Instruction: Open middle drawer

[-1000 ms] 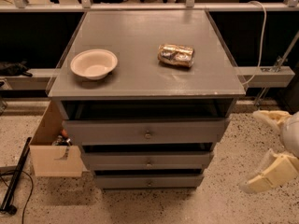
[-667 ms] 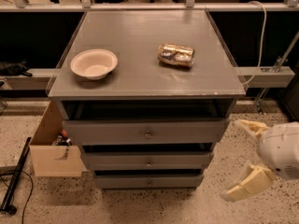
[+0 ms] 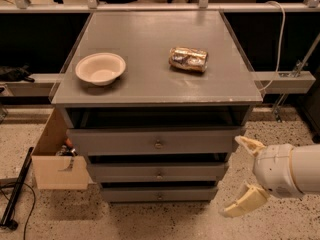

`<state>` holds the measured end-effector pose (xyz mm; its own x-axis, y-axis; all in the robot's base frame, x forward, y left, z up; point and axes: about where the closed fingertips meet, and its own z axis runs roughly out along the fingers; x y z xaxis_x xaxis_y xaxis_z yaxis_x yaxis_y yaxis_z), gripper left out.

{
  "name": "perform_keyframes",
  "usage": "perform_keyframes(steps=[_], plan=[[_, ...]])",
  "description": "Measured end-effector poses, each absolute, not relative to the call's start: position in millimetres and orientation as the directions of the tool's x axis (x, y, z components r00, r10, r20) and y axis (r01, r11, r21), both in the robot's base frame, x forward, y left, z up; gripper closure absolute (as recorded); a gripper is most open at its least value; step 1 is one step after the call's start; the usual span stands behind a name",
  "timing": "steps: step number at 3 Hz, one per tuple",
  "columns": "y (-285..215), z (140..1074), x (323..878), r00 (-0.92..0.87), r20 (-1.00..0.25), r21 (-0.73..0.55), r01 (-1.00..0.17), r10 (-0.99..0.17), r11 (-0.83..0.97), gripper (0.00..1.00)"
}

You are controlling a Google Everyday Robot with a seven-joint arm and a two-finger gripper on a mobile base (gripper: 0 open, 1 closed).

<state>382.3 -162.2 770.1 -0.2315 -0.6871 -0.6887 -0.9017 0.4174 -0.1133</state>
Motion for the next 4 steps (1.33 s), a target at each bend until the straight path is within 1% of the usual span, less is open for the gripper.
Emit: perform_keyframes(steps=[1, 2, 3, 4], plan=[[-154.2, 750.7, 386.9, -0.213, -0.647, -0.157, -0.902, -0.732, 0.402, 0.00], [-151.9, 692.2, 399.0, -0.186, -0.538, -0.226, -0.908, -0.822, 0.353, 0.00], [-166.6, 646.2, 421.4, -0.173, -0.455, -0.289, -0.899, -0.873, 0.329, 0.00], [-176.9, 606.8, 448.1, -0.156, -0.396, -0.323, -0.899, -0.905, 0.296, 0.00]])
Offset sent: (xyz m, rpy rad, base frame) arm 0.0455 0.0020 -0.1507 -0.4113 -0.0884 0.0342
